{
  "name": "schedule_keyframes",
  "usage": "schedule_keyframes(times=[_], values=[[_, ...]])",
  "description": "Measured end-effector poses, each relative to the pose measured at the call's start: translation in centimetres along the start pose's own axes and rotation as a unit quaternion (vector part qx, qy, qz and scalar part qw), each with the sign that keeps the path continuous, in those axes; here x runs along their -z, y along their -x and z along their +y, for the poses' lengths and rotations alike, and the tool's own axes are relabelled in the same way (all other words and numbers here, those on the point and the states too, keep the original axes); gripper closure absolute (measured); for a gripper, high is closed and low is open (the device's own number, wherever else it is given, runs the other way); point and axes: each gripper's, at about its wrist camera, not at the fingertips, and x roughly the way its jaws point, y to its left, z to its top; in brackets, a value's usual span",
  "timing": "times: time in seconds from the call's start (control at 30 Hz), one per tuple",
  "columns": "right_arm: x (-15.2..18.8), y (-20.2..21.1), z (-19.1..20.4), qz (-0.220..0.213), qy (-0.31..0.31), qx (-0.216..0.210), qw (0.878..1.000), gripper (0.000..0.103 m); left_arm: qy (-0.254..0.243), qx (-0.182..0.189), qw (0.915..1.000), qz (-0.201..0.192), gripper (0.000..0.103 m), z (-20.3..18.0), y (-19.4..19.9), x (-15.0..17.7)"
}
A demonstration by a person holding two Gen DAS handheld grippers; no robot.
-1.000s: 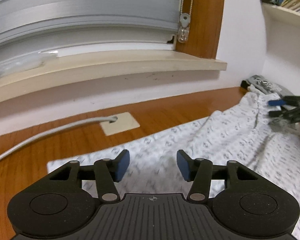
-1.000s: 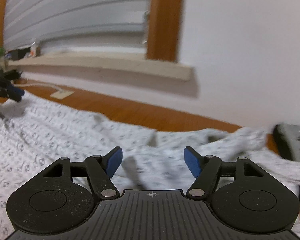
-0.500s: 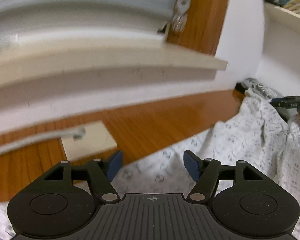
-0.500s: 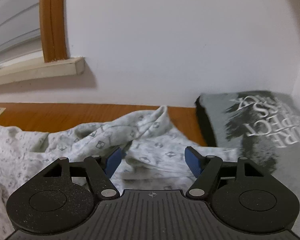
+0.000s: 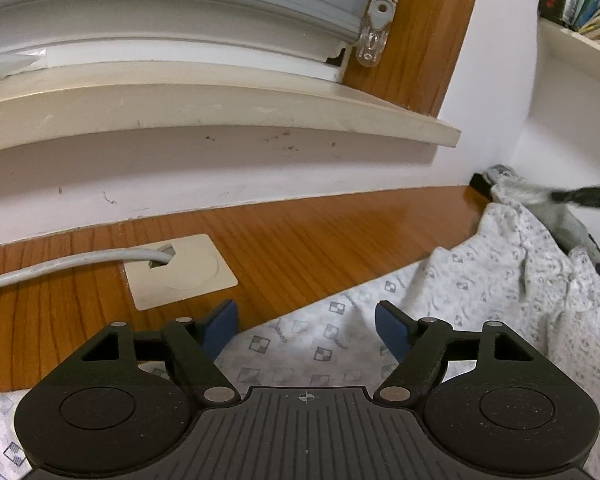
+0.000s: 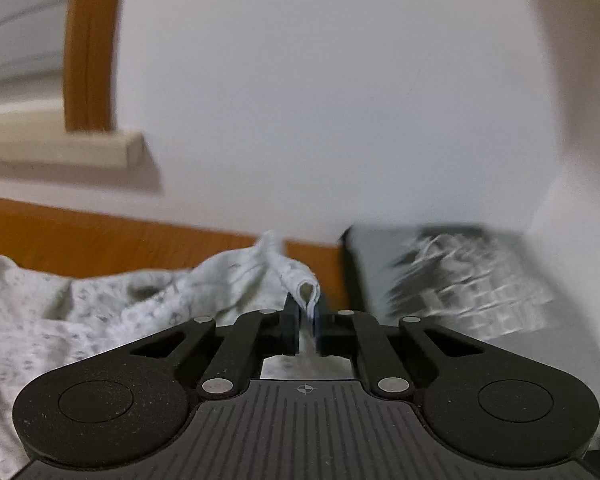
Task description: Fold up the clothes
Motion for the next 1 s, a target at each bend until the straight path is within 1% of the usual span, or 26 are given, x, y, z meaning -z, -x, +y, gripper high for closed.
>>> schedule_keyframes(times=[0.07,0.13,0.27,0.37,0.43,0.5,0.53,0.57,0.6,0.67,0.7,0.77,0.9,1.0], values=[[-1.0,3.5,-0.8,-0.013,0.007,0.022,1.0,0.096,-0.004,-0.001,1.0,0.0,0.024,-0.1,0.0,0.0],[-2.0,7.8,-1.7,-0.029,0.017,0.058,0.998,0.096,-0.006,0.0,1.0,0.0,0.024,-0.2,0.0,0.0],[-3.9,16.9,-3.2,-0.064,0.032,0.123,0.99,0.096,0.0,0.005,1.0,-0.002,0.024,0.1,-0.1,0.1],[-4.2,23.1,-3.8,-0.078,0.044,0.157,0.984,0.096,0.009,0.011,0.9999,-0.002,0.023,0.5,-0.1,0.1],[-4.1,26.8,-4.0,-0.078,0.045,0.173,0.981,0.096,0.013,0.014,0.9998,-0.003,0.023,0.6,-0.1,0.1],[-3.4,29.8,-3.6,-0.068,0.046,0.185,0.979,0.096,0.013,0.014,0.9998,-0.003,0.023,0.6,-0.1,0.1],[-3.0,30.7,-3.4,-0.06,0.038,0.181,0.981,0.095,0.012,0.014,0.9998,-0.003,0.023,0.6,-0.1,0.1],[-2.4,31.5,-3.2,-0.05,0.03,0.173,0.983,0.092,0.011,0.014,0.9998,-0.002,0.022,0.5,-0.2,0.1],[-1.6,31.8,-3.1,-0.027,0.021,0.156,0.987,0.088,0.01,0.014,0.9998,-0.002,0.022,0.5,-0.2,0.1],[-0.3,31.0,-2.6,0.006,0.017,0.137,0.99,0.062,0.007,0.013,0.9999,-0.002,0.022,0.5,-0.2,0.1],[0.5,30.0,-2.5,0.024,0.015,0.125,0.992,0.061,0.006,0.013,0.9999,-0.001,0.022,0.5,-0.3,0.1],[1.4,27.6,-2.2,0.037,0.01,0.105,0.994,0.061,0.007,0.014,0.9999,-0.002,0.022,0.5,-0.3,0.2],[2.0,21.2,-0.5,0.052,0.018,0.072,0.996,0.062,0.01,0.015,0.9998,-0.002,0.022,0.7,-0.3,0.2],[1.8,16.3,0.6,0.06,0.025,0.048,0.997,0.062,0.008,0.014,0.9999,-0.002,0.022,0.7,-0.3,0.2]])
